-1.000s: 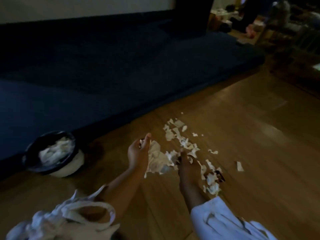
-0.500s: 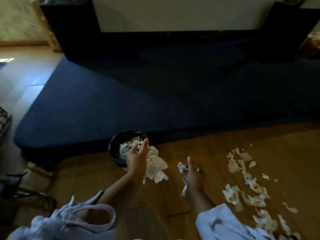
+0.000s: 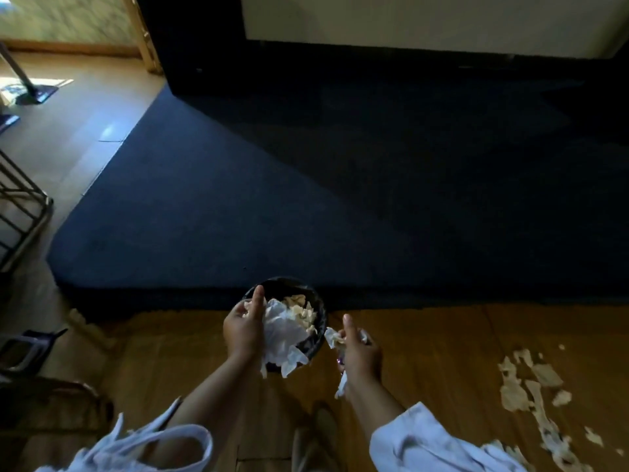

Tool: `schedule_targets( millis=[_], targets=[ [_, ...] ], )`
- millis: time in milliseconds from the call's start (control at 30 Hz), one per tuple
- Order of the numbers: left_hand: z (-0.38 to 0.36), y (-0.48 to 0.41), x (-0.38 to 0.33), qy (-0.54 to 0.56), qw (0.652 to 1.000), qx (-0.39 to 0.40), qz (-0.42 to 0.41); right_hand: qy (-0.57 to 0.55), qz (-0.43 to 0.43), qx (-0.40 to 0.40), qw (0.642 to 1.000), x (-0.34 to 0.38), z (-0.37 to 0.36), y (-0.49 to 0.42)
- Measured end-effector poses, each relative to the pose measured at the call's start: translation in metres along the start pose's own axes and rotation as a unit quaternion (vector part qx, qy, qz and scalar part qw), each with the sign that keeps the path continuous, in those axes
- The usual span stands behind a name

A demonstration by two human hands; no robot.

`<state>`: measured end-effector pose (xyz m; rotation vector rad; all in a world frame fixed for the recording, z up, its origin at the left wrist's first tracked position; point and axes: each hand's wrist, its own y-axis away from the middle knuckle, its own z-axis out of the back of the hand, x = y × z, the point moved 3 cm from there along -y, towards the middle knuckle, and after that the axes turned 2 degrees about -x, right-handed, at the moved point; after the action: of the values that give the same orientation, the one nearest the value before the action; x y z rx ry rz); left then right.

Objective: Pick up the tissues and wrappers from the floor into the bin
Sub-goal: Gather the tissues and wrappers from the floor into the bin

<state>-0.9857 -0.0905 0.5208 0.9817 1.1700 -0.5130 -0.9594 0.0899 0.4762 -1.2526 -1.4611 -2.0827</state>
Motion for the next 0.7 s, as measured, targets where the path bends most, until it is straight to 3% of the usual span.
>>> schedule_targets(
  millis=[267, 567, 700],
  targets=[
    [-0.038, -0.109, 0.039, -0.024, 0.996, -0.078, 0.034, 0.031, -0.063, 0.068, 0.995, 0.002, -0.087, -0.118],
    [-0.071, -0.212, 0.143, -0.135, 0.986, 0.031, 0.090, 0.055, -0.186, 0.105, 0.975, -0.082, -0.174, -0.226],
    [-0.070, -0.247, 0.193, -0.181, 0.969, 0.078, 0.149, 0.046, -0.191, 0.092, 0.976, -0.110, -0.190, -0.260]
  ],
)
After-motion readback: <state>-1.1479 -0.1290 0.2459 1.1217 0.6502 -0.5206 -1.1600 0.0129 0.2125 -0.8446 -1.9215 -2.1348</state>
